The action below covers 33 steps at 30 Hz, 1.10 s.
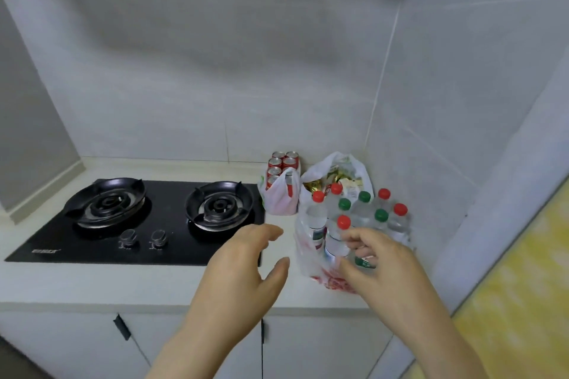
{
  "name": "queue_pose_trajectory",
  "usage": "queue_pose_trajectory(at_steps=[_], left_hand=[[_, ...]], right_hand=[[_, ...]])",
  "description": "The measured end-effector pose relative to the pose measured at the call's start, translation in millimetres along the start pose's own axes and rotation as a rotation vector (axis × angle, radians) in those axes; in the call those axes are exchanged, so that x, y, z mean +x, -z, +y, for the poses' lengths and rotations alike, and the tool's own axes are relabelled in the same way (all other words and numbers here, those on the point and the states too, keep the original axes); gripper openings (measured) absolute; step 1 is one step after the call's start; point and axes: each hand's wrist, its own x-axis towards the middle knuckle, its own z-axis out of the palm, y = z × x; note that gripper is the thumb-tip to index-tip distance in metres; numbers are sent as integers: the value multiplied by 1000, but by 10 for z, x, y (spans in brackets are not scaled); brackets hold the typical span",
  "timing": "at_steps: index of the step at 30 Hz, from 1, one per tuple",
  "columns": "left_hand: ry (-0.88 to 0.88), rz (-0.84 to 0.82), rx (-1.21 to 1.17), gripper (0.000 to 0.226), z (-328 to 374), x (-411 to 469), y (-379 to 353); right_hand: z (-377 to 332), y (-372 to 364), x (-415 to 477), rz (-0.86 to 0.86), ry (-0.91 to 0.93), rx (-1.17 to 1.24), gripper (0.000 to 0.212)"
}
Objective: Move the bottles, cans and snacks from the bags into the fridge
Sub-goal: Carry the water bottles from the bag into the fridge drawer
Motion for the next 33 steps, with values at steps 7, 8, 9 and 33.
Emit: queue_pose_trajectory(at_steps=[7, 8, 9, 33], left_hand=[[-13, -104, -27, 38, -223, 630, -426], [-24, -125, -30, 38, -266, 737, -478], [-39, -138, -33, 38, -312, 851, -525], [-42, -464, -231, 62, -1214, 2520, -1826]], right_hand=[[380, -182, 484, -29, -125, -45, 33], [413, -214, 551, -33, -146, -46, 34], [445, -244, 624, -36, -165, -49, 36], [1226, -1219, 1834, 25, -440, -166, 23]])
